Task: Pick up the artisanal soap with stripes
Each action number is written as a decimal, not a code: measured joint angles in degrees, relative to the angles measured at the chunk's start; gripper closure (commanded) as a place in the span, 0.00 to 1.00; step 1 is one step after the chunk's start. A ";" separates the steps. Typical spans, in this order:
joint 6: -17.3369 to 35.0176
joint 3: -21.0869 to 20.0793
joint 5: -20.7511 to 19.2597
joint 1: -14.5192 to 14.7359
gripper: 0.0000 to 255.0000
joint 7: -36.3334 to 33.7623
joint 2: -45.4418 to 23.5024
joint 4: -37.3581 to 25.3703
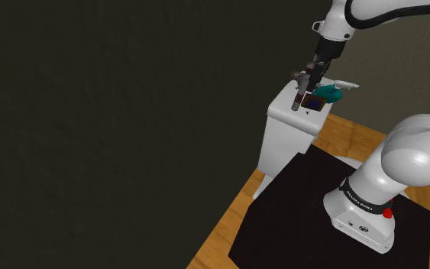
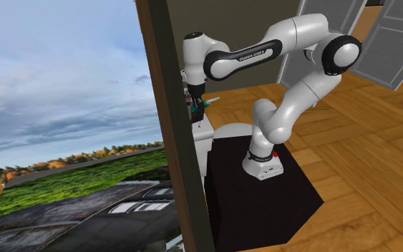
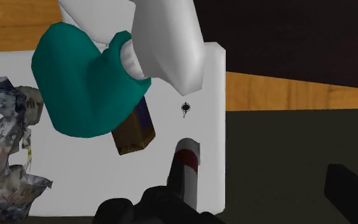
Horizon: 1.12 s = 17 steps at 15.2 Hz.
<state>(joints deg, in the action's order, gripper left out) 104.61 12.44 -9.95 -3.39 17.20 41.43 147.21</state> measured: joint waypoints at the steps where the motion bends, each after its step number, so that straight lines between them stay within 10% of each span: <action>1: 1.34 1.06 -0.60 -0.15 0.00 1.38 -0.93 0.15; 7: 15.23 9.97 -4.16 -1.18 0.00 12.07 -10.23 -1.54; 17: 20.42 14.80 -4.62 -1.17 0.00 17.42 -18.10 1.25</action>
<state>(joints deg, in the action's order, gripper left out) 125.03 27.24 -14.57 -4.57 34.62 23.32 148.46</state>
